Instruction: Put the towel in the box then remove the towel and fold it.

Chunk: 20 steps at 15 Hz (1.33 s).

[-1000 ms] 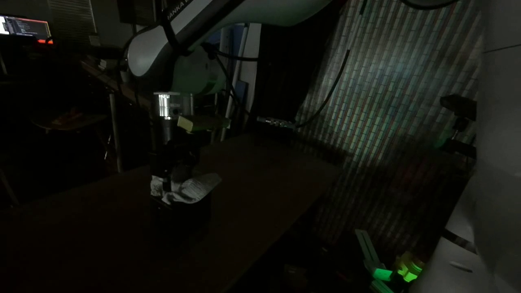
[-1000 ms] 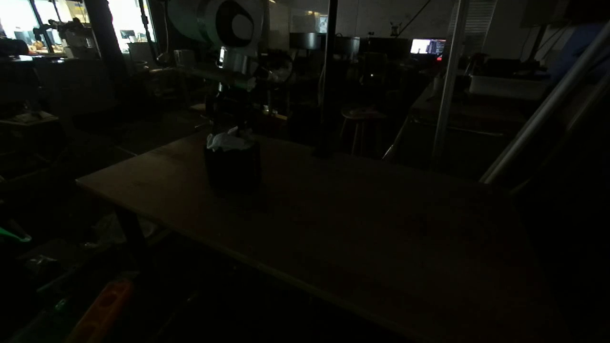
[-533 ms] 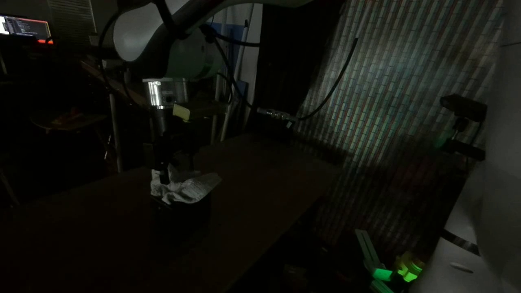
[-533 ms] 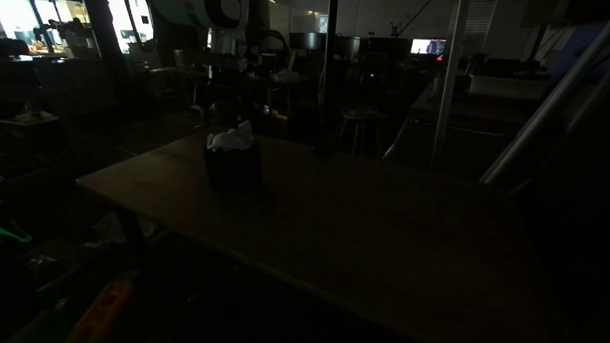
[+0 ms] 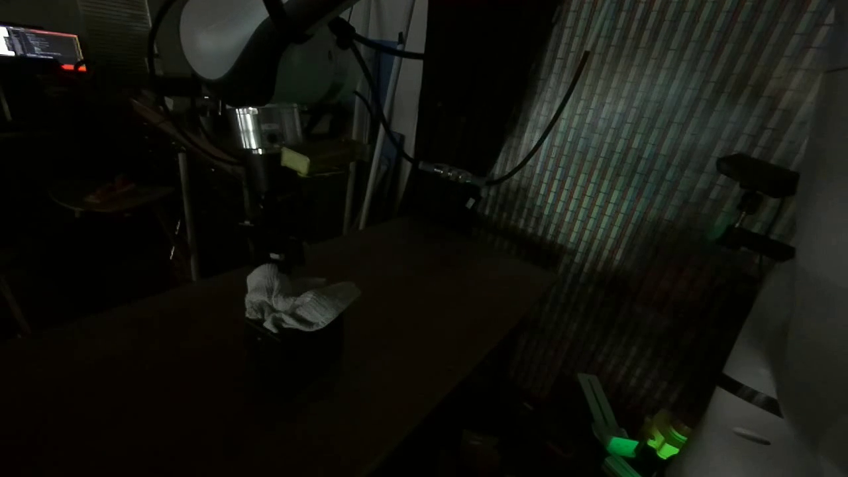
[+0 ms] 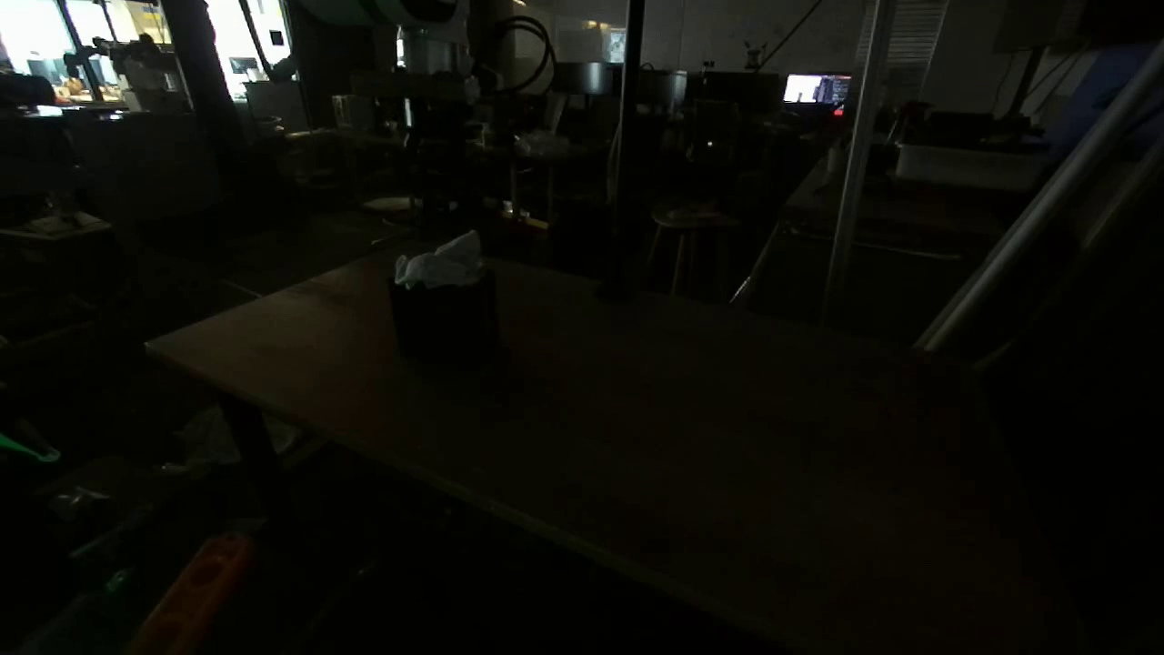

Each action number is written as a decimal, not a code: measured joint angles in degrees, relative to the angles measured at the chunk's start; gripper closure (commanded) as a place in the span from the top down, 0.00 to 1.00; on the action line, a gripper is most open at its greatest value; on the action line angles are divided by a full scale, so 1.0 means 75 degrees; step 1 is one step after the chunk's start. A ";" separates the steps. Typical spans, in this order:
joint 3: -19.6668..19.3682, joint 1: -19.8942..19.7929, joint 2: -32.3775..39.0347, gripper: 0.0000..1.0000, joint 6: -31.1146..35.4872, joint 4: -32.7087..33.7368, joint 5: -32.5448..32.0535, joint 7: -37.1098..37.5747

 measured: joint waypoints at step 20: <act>0.0021 0.0101 0.0982 0.00 0.0612 0.0098 -0.0010 0.0016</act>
